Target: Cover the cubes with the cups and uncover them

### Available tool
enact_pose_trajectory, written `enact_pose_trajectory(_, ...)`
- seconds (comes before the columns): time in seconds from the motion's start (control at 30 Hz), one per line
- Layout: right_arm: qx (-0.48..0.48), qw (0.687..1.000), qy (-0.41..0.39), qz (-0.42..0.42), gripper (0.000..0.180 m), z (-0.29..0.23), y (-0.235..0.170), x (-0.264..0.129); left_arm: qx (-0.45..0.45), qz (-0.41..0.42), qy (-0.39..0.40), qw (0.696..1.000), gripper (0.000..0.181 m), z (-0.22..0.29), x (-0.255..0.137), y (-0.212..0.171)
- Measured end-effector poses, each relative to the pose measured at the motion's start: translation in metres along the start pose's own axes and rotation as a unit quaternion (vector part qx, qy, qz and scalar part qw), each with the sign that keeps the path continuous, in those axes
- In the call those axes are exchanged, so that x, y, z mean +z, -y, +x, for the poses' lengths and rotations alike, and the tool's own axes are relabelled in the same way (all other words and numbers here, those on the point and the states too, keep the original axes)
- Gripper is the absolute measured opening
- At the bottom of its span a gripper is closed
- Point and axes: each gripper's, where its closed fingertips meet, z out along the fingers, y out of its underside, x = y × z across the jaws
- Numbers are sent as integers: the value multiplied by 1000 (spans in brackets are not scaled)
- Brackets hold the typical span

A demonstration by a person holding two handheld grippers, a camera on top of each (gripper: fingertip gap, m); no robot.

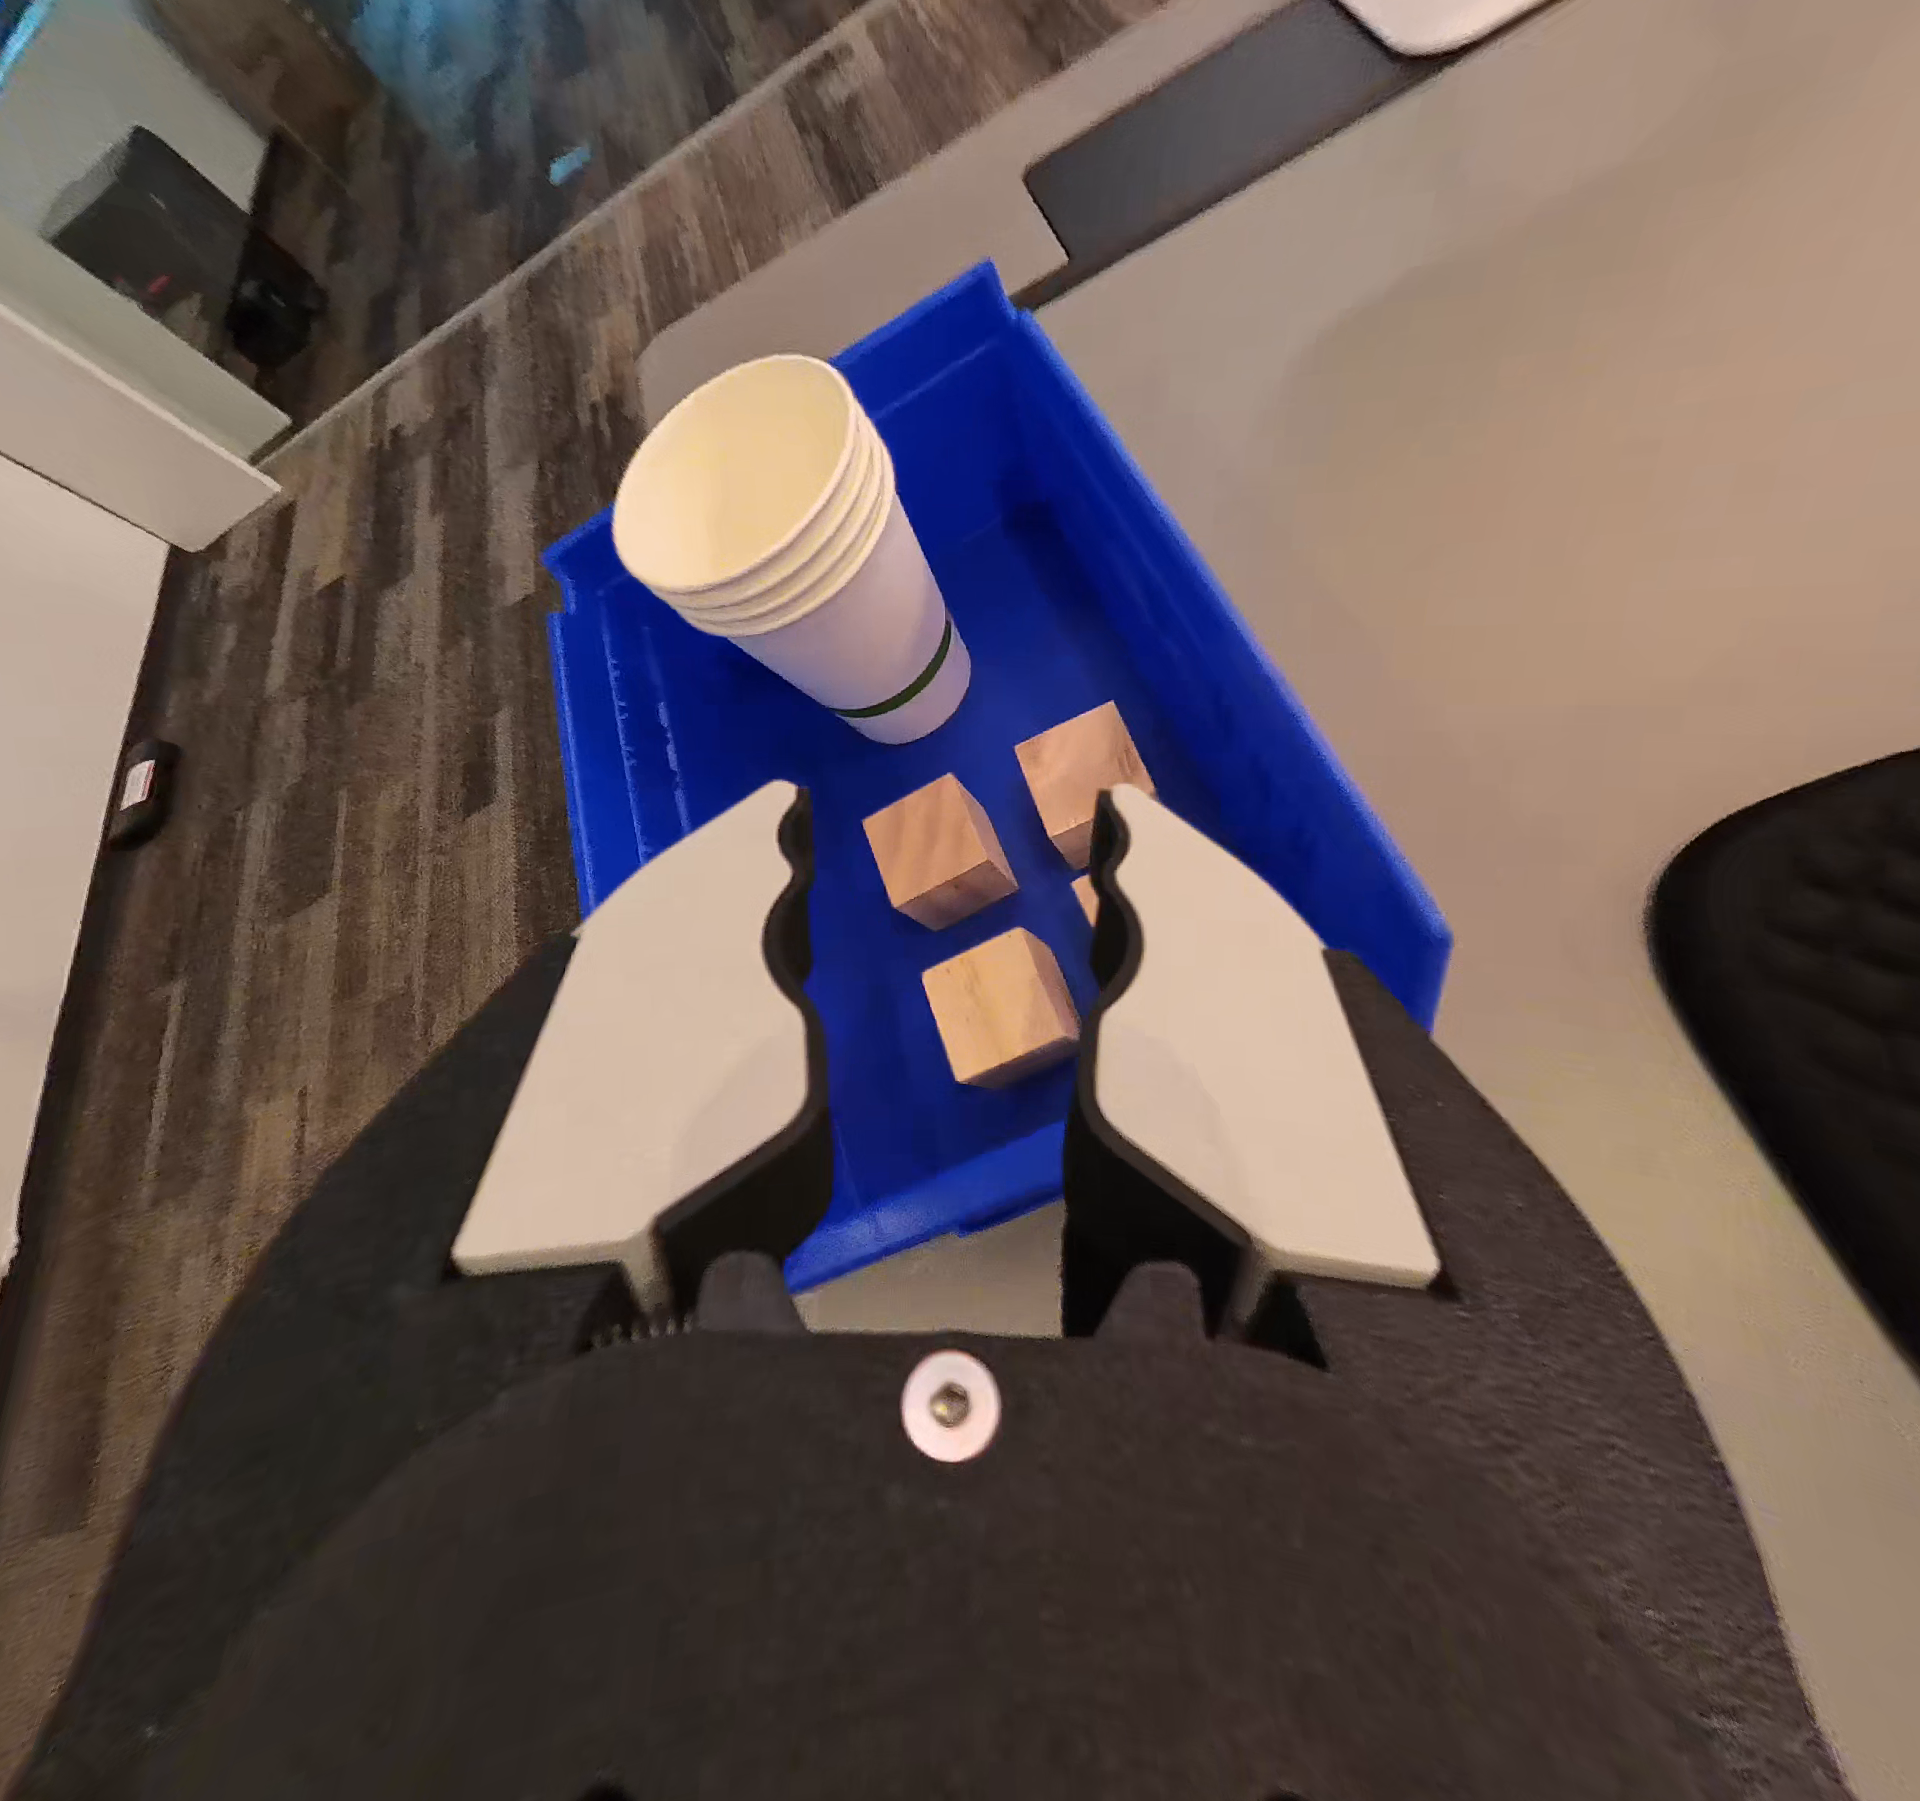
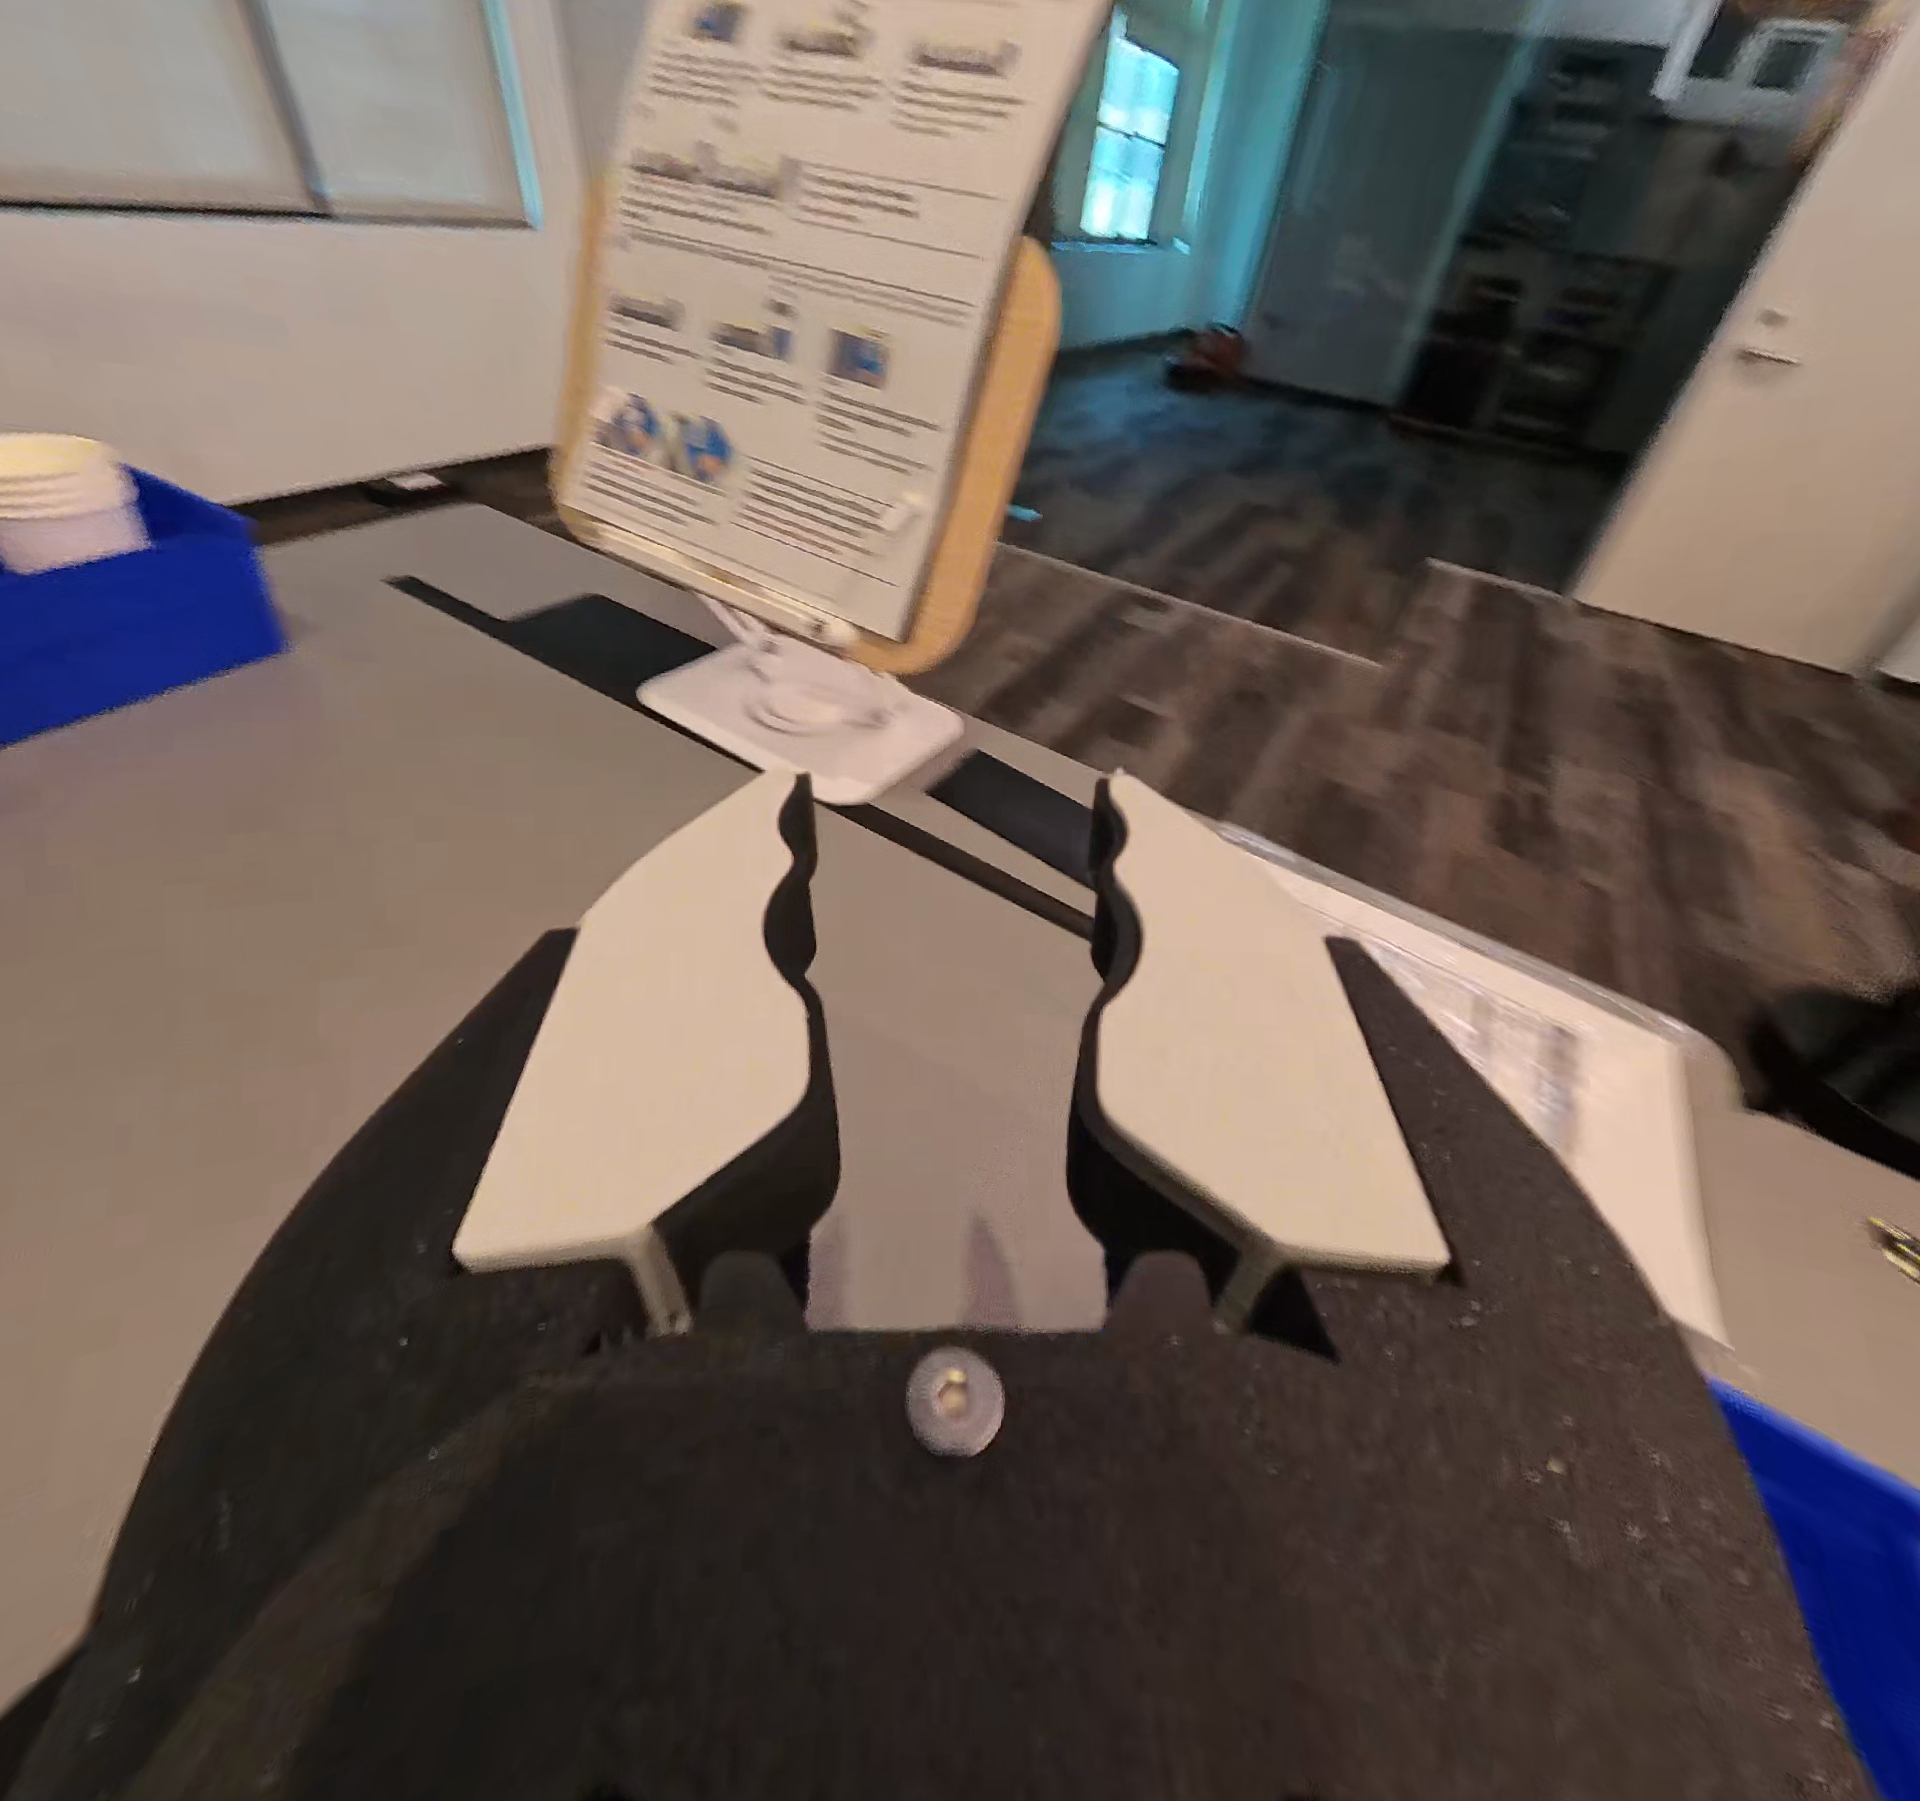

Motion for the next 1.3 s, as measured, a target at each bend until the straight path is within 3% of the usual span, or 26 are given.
enact_pose_trajectory(0.17, 11, 993, 90, 82, 31, -69, 7, 33, -1, -71, -20, 997, 50, -4, 20, -16)
enact_pose_trajectory(0.37, 56, 985, 123, 110, 31, -111, -2, 78, -161, -197, -21, 967, 48, 0, 37, -71)
enact_pose_trajectory(0.5, 62, 986, 137, 77, 30, -136, -31, 110, -232, -256, -42, 937, 55, 13, 49, -97)
enact_pose_trajectory(0.63, 33, 989, 141, 37, 30, -152, -61, 123, -215, -319, -31, 922, 61, 16, 56, -119)
enact_pose_trajectory(0.8, 6, 991, 134, -15, 29, -155, -100, 129, -205, -364, -28, 908, 53, 18, 62, -132)
enact_pose_trajectory(0.9, 6, 991, 131, -19, 27, -151, -108, 129, -219, -368, -37, 903, 43, 19, 65, -132)
enact_pose_trajectory(1.1, 9, 994, 113, -9, 23, -137, -111, 126, -217, -371, -44, 902, 43, 18, 61, -132)
enact_pose_trajectory(1.3, 5, 997, 82, -1, 23, -121, -110, 121, -192, -297, -19, 935, 42, -3, 33, -92)
